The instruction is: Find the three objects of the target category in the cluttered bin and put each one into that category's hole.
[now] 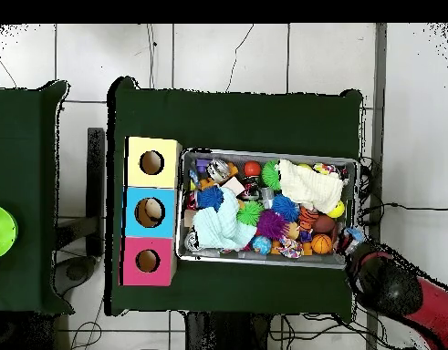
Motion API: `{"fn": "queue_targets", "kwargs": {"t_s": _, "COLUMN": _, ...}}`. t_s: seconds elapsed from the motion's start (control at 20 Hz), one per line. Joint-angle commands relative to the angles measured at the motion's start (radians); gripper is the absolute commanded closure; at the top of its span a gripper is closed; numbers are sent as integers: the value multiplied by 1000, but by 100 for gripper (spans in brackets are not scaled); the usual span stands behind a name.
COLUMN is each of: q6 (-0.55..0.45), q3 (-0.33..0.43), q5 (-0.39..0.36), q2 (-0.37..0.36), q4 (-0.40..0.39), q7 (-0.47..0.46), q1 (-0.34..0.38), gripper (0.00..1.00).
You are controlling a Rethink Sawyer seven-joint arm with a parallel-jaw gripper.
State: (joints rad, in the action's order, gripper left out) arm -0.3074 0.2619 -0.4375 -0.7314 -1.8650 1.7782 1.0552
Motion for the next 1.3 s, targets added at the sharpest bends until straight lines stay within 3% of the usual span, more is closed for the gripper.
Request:
{"fn": "queue_targets", "kwargs": {"t_s": 0.05, "q6": -111, "q3": -11, "q5": 42, "q2": -33, "q4": -51, "q7": 82, "q1": -45, "gripper": 100}}
{"fn": "queue_targets", "kwargs": {"t_s": 0.55, "q6": -83, "q3": -62, "q5": 77, "q2": -41, "q4": -67, "q7": 138, "q1": -123, "gripper": 100}}
{"fn": "queue_targets", "kwargs": {"t_s": 1.3, "q6": -189, "q3": -116, "q5": 205, "q2": -133, "q4": -81, "q7": 145, "q1": -230, "gripper": 100}}
